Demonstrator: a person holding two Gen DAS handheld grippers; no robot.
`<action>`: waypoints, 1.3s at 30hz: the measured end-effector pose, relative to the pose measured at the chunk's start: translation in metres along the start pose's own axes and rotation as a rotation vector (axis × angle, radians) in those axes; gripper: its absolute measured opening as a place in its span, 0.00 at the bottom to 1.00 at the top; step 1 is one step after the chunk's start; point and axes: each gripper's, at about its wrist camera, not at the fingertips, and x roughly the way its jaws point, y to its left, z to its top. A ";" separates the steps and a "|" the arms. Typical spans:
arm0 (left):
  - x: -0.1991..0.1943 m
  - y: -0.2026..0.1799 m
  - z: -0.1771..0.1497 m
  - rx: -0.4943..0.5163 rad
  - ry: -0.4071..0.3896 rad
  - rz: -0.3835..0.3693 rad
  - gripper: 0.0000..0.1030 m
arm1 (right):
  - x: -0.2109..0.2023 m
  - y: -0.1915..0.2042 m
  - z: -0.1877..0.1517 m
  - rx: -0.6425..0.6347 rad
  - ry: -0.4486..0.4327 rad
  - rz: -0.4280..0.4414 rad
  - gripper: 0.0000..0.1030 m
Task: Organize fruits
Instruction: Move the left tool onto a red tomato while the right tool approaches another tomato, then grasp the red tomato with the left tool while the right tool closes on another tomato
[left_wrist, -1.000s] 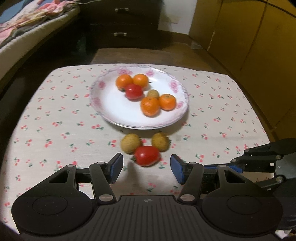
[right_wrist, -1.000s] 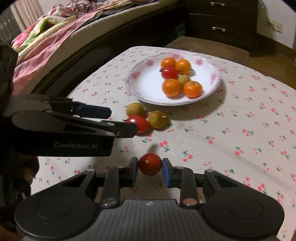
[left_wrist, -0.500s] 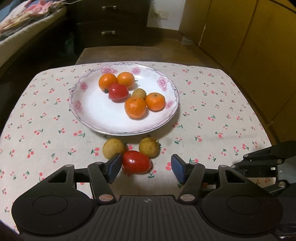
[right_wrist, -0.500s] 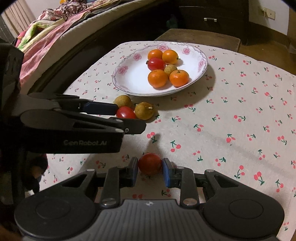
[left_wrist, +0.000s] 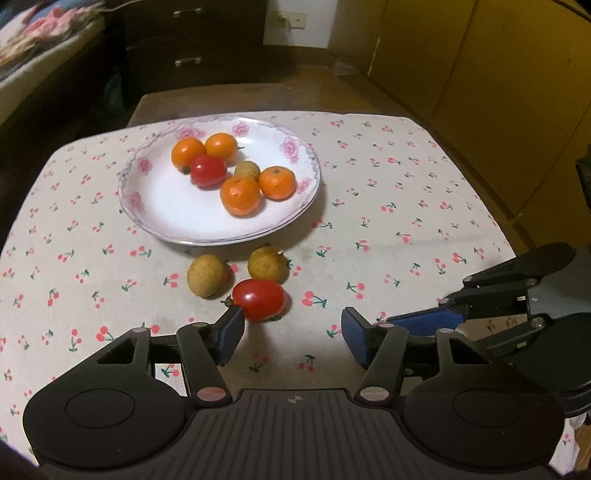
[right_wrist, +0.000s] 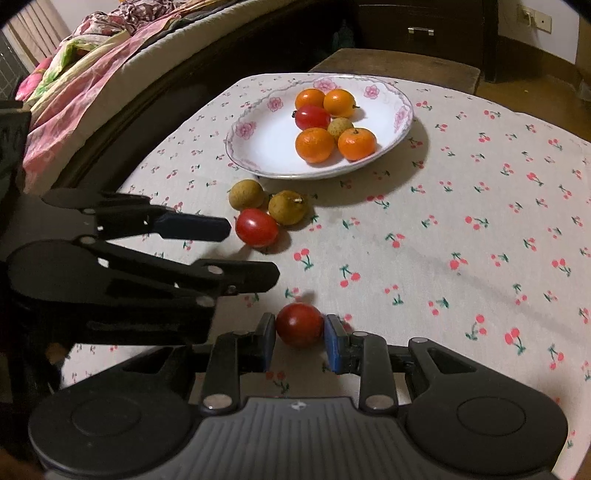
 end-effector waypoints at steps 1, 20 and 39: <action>0.000 0.000 0.001 0.004 -0.003 0.006 0.65 | -0.001 -0.001 -0.002 0.004 -0.001 0.001 0.35; 0.008 -0.004 0.002 0.079 0.033 0.017 0.65 | 0.000 0.000 -0.001 -0.006 0.007 0.005 0.35; 0.028 -0.004 0.014 0.248 0.079 0.028 0.62 | -0.004 0.000 -0.004 0.004 0.020 0.024 0.35</action>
